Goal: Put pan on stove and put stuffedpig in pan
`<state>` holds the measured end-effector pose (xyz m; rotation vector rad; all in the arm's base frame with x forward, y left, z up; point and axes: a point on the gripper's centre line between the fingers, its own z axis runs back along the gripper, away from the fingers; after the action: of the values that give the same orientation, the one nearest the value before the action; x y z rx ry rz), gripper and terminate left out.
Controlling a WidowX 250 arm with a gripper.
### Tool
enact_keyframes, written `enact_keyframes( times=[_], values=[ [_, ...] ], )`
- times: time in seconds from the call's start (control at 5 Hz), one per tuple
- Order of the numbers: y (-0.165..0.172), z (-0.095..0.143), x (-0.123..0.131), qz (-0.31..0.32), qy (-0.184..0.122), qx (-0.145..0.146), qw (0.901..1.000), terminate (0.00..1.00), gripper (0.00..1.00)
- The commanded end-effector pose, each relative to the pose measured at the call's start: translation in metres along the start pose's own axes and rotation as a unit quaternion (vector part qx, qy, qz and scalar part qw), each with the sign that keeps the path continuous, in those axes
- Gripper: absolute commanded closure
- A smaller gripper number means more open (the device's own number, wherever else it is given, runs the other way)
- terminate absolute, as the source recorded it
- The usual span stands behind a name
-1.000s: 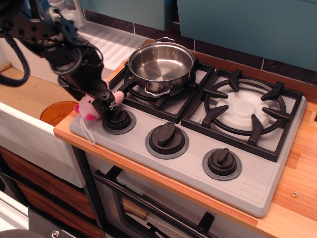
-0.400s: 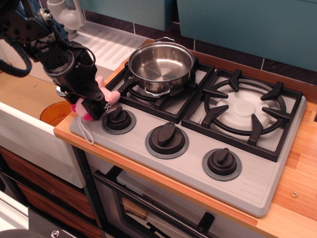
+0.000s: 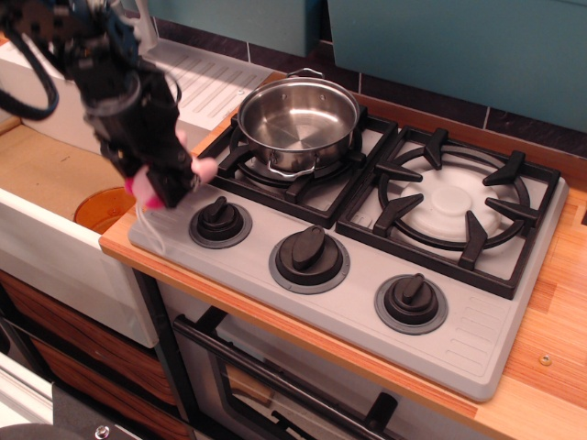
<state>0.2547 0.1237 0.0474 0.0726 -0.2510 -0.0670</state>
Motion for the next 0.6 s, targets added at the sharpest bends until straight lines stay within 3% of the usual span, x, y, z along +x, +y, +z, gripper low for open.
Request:
enact_keyframes(
  times=[0.0, 0.4],
  values=[
    [-0.002, 0.056, 0.034, -0.015, -0.001, 0.016, 0.9998, 0.0, 1.0],
    [-0.023, 0.078, 0.069, -0.008, 0.019, -0.001, 0.9998, 0.0, 1.0]
  ],
)
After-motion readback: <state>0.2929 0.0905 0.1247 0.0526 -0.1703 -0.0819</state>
